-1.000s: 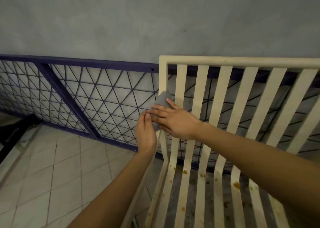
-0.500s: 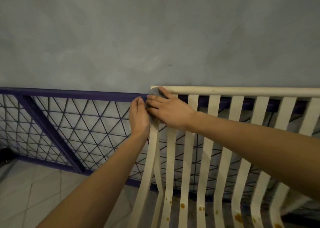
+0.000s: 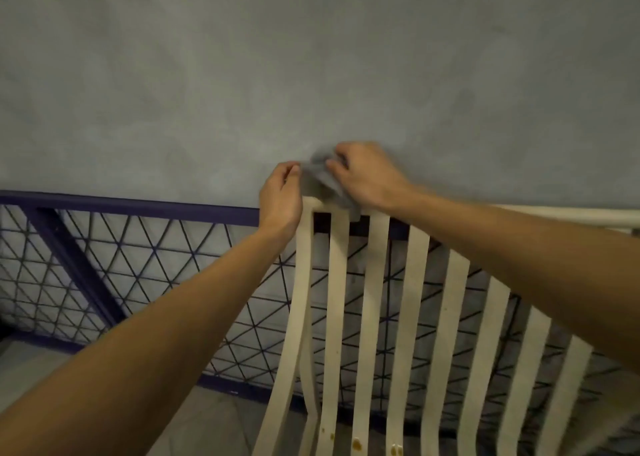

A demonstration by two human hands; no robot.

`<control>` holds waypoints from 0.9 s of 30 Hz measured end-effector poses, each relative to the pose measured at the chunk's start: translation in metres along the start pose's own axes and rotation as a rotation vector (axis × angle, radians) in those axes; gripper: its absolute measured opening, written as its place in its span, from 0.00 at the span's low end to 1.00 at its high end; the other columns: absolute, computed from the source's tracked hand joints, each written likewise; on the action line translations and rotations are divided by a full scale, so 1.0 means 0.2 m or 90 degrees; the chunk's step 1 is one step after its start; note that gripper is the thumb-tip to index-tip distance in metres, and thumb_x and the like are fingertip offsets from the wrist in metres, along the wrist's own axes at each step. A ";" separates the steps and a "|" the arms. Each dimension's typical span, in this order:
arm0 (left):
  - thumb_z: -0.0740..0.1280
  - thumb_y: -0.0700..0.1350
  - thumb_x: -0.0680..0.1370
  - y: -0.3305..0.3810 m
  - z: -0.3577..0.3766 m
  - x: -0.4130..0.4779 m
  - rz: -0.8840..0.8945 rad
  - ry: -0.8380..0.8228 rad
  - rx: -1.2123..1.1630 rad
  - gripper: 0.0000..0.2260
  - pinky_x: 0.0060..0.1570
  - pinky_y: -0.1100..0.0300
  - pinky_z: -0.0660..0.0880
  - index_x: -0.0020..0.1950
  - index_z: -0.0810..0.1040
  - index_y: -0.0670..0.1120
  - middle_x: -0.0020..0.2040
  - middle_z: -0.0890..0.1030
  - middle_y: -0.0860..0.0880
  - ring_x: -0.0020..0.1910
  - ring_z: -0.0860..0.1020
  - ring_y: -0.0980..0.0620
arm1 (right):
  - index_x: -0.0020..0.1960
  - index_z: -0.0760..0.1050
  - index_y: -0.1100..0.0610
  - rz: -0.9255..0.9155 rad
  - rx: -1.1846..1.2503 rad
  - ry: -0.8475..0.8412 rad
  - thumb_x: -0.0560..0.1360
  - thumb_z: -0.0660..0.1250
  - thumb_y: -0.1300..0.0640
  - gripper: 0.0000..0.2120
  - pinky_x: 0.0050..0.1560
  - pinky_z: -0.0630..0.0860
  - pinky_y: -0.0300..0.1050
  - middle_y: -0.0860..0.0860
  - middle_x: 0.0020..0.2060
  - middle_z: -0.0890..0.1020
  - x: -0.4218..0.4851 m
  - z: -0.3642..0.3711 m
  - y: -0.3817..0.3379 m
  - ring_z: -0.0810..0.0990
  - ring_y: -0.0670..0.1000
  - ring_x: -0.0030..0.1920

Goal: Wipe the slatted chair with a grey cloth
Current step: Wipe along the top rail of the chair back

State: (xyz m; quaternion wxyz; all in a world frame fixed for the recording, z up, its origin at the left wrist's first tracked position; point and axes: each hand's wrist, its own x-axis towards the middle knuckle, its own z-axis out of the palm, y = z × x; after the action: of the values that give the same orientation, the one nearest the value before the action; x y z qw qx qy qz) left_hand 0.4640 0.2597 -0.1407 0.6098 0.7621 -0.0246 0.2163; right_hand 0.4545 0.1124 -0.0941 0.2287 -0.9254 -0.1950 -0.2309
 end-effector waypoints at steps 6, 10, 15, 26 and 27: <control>0.57 0.46 0.83 -0.02 0.03 -0.03 -0.093 0.036 -0.095 0.09 0.58 0.54 0.73 0.54 0.76 0.49 0.53 0.81 0.48 0.55 0.78 0.48 | 0.42 0.77 0.59 -0.039 -0.162 -0.010 0.79 0.63 0.47 0.16 0.40 0.71 0.48 0.54 0.39 0.78 0.08 -0.13 0.00 0.76 0.54 0.40; 0.56 0.46 0.83 -0.02 0.06 -0.03 -0.085 0.045 -0.042 0.12 0.49 0.57 0.72 0.52 0.79 0.44 0.50 0.81 0.45 0.51 0.78 0.48 | 0.49 0.78 0.57 -0.026 -0.135 -0.113 0.80 0.60 0.48 0.15 0.45 0.77 0.51 0.56 0.43 0.82 0.04 0.11 -0.07 0.80 0.57 0.44; 0.56 0.45 0.83 -0.02 0.06 -0.01 -0.060 0.054 -0.010 0.13 0.51 0.58 0.72 0.57 0.80 0.43 0.53 0.81 0.44 0.52 0.77 0.47 | 0.63 0.71 0.56 -0.023 -0.112 -0.117 0.83 0.50 0.46 0.18 0.48 0.77 0.53 0.59 0.51 0.82 -0.02 0.25 -0.05 0.80 0.60 0.49; 0.53 0.46 0.85 -0.04 0.07 0.04 0.153 -0.043 0.211 0.18 0.47 0.55 0.71 0.46 0.78 0.40 0.45 0.79 0.44 0.45 0.76 0.48 | 0.54 0.73 0.57 -0.074 -0.252 -0.160 0.82 0.53 0.50 0.14 0.46 0.76 0.51 0.57 0.46 0.81 0.03 0.25 0.01 0.80 0.60 0.46; 0.54 0.47 0.85 -0.05 0.08 0.04 0.162 -0.043 0.223 0.18 0.48 0.55 0.72 0.47 0.78 0.39 0.46 0.79 0.44 0.45 0.76 0.48 | 0.55 0.72 0.58 -0.100 -0.237 -0.163 0.83 0.52 0.49 0.15 0.44 0.75 0.50 0.57 0.45 0.80 0.01 0.24 0.04 0.80 0.60 0.45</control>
State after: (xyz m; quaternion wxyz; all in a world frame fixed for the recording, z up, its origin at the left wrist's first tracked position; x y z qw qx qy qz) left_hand 0.4785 0.2484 -0.1494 0.4343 0.8541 -0.1032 0.2670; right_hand 0.4761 0.1313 -0.1337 0.0088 -0.9552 -0.2481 -0.1609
